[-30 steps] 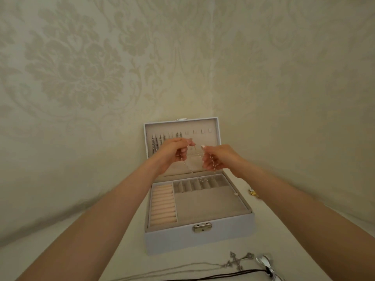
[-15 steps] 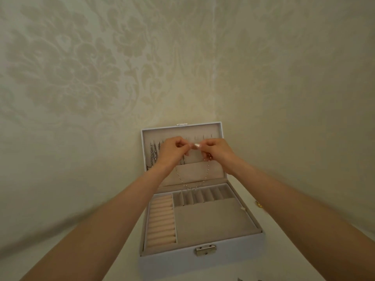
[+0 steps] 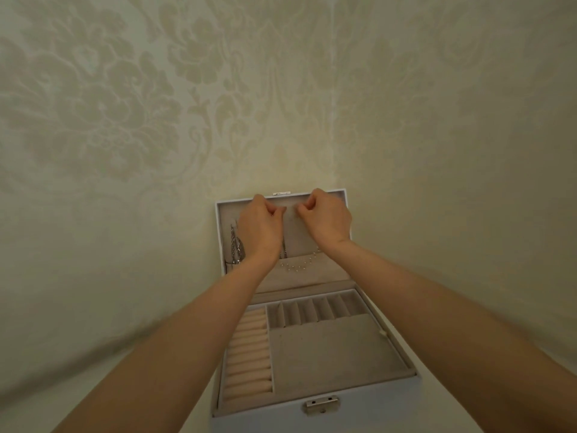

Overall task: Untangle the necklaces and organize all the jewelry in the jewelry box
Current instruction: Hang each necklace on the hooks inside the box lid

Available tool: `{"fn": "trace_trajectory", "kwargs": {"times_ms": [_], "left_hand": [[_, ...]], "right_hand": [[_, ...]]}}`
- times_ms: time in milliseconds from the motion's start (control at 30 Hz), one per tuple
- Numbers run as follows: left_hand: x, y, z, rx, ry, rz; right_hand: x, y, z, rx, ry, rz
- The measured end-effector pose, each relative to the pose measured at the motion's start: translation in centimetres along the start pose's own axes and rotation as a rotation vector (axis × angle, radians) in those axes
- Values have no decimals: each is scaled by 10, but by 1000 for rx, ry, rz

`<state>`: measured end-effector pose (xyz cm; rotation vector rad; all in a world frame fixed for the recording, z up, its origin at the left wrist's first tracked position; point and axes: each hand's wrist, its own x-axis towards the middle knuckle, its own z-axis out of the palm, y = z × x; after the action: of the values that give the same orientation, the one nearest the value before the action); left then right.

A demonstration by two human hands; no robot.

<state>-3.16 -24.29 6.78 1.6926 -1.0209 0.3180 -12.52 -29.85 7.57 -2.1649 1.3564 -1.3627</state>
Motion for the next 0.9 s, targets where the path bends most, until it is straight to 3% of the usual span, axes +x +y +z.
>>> {"fn": "trace_trajectory", "kwargs": {"times_ms": [267,500,633,800,900], "left_hand": [[-7,-3,3,57,-77,-102],[-32,-17,0,-24,-157,-34],[-49,-27,-6,-165,-247,-87],[-69,-27,-13,-195,-400,-54],[-76,-29,-17,-187,-385,-20]], "right_hand": [[-1,5,11,65,-91,141],[-26,24,15,315,-164,79],[-51,23,8,600,-276,231],[-70,19,3,688,-443,402],[-74,22,2,758,-490,449]]}}
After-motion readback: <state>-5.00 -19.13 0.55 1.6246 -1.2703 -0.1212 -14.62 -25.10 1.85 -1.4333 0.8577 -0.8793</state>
